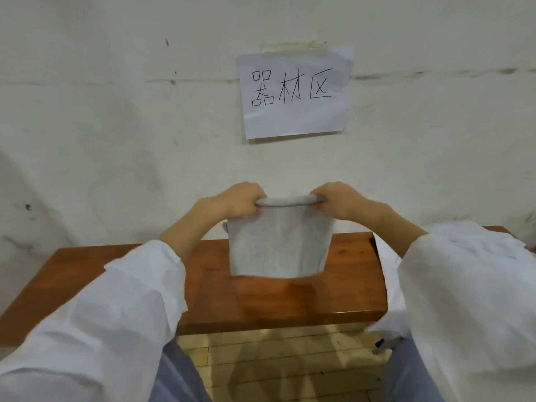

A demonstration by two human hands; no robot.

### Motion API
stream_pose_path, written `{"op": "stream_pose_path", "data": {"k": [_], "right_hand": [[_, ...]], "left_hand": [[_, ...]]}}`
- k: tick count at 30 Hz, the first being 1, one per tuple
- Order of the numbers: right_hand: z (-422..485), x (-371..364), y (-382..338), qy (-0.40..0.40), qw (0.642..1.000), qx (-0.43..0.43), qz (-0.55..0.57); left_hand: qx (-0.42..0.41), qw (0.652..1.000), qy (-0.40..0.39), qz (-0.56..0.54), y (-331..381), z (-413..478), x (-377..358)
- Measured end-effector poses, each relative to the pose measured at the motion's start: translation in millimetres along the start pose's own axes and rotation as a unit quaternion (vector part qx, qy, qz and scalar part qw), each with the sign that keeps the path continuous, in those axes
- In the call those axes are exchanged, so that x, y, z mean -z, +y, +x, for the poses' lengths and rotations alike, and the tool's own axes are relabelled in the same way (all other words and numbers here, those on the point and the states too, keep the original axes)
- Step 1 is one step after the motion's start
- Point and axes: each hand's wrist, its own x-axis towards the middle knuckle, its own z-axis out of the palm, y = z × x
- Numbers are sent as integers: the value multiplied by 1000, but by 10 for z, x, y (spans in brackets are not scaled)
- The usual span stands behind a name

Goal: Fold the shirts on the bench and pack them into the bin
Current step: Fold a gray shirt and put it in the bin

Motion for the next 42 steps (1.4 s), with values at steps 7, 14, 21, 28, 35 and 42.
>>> {"op": "stream_pose_path", "data": {"k": [7,14,21,28,35,42], "right_hand": [[-196,-461,-50,149,984,-38,91],[-915,-2088,-216,-48,993,-61,88],[-1048,-2198,-197,-17,994,-79,75],[-320,-1900,4,32,944,-191,267],[356,-1939,191,45,923,-235,301],[333,-2238,219,107,922,-257,269]], "left_hand": [[18,995,91,44,100,-148,-381],[55,987,-111,104,295,-740,-2122],[35,994,-99,17,231,-780,-2198],[176,975,80,-108,-186,-127,-1890],[249,967,49,-25,-590,163,-2028],[210,955,154,-139,-606,146,-2130]]}}
